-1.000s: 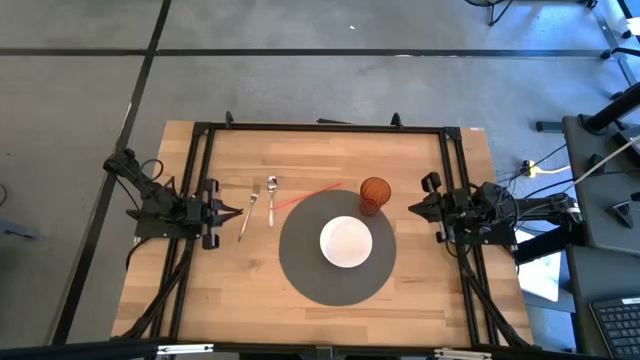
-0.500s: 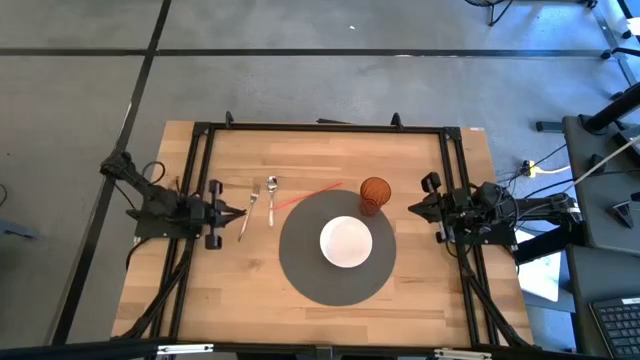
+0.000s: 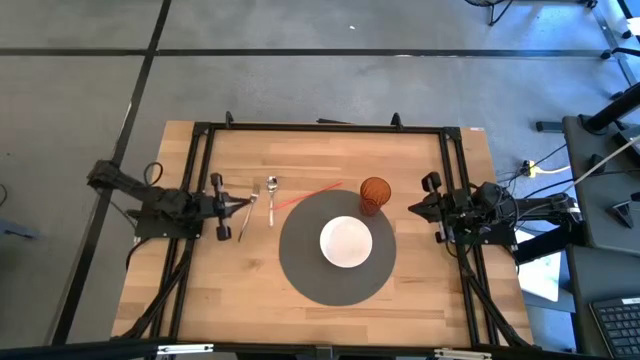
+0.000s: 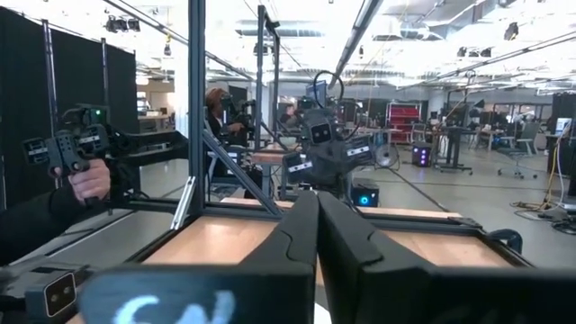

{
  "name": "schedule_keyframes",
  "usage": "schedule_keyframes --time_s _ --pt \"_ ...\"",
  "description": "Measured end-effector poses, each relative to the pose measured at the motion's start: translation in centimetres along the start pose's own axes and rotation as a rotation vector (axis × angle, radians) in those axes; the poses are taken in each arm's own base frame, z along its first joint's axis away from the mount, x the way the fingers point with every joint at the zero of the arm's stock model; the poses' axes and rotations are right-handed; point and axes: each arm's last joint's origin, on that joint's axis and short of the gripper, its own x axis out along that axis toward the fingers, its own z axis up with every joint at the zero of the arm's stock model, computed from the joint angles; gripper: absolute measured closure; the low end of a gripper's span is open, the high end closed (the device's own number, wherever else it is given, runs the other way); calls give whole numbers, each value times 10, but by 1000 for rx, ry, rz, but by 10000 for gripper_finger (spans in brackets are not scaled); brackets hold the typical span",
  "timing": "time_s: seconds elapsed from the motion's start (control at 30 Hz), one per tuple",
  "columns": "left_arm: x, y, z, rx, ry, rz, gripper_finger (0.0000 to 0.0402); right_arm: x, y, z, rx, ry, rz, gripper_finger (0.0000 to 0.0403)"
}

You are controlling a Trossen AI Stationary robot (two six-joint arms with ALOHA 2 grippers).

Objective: Pick & Place Utensil
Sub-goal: Put the straw into the orange cup on the gray mat

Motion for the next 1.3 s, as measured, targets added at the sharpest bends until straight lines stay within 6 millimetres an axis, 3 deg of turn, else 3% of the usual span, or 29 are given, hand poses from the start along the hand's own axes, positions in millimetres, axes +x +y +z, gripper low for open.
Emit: schedule_keyframes --time_s 0.3,0.77,1.0,1.3 --pt "7 9 -2 19 -44 -107 400 0 0 0 9 -2 1 396" --pt "8 14 -10 -65 51 -3 400 0 -1 0 -9 5 -43 396" --pt "8 15 -10 2 53 15 400 0 -1 -2 -5 26 -42 396" --pt "8 8 -13 -20 50 -178 400 0 -1 -4 -9 42 -50 396"
